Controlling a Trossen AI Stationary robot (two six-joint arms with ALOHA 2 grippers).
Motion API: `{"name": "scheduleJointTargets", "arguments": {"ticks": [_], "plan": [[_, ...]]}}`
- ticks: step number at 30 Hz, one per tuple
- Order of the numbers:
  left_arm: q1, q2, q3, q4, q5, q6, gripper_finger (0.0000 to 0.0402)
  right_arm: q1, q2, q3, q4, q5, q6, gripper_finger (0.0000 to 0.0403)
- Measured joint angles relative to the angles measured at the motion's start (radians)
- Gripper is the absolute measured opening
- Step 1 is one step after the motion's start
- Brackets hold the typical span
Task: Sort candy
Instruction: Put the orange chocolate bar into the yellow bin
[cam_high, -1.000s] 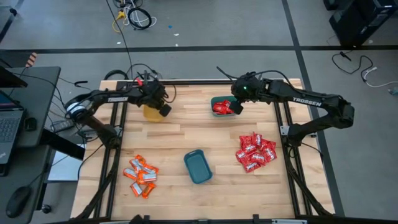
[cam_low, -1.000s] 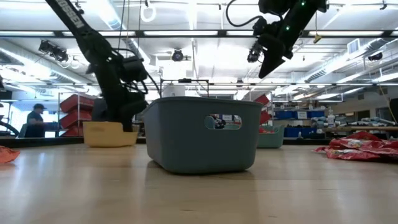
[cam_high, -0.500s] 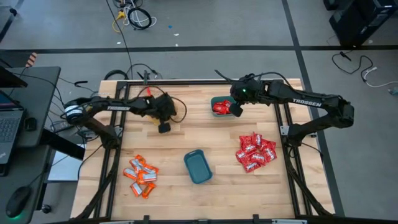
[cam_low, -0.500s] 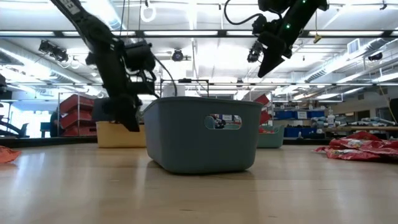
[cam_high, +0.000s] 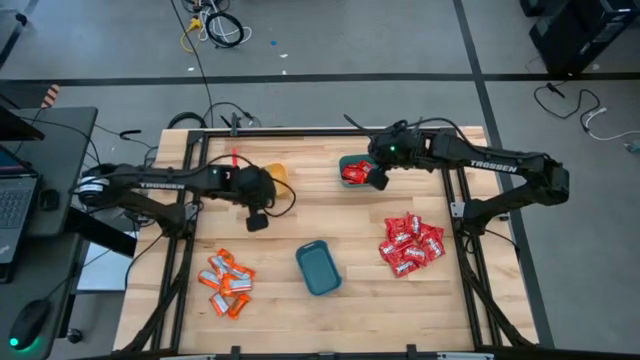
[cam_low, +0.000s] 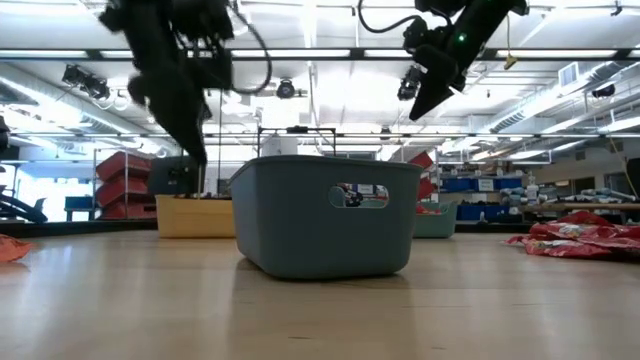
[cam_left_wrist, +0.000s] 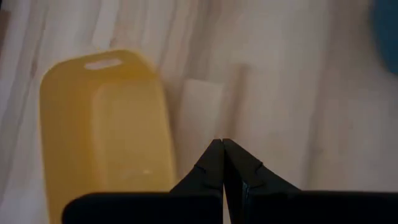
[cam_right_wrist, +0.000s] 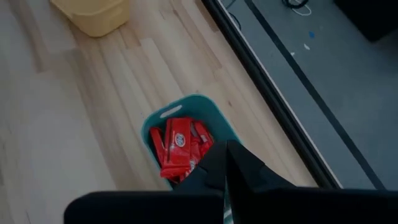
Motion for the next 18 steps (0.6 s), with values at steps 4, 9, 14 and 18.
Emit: {"name": "scheduleJointTargets", "arguments": {"ticks": [4, 9, 14, 18], "plan": [[-0.122, -0.001, 0.051, -0.112, 0.039, -0.087, 0.0, 0.028, 0.003, -0.023, 0.082, -0.001, -0.003, 0.0003], [-0.247, 0.0, 0.051, -0.191, 0.081, -0.215, 0.0, 0.065, 0.003, -0.119, 0.258, -0.095, -0.001, 0.001], [-0.371, 0.0, 0.05, -0.269, 0.108, -0.294, 0.0, 0.116, 0.003, -0.225, 0.473, -0.154, 0.021, 0.002], [-0.42, 0.001, 0.007, -0.266, 0.118, -0.347, 0.0, 0.156, 0.003, -0.284, 0.597, -0.154, 0.034, 0.0032]]}}
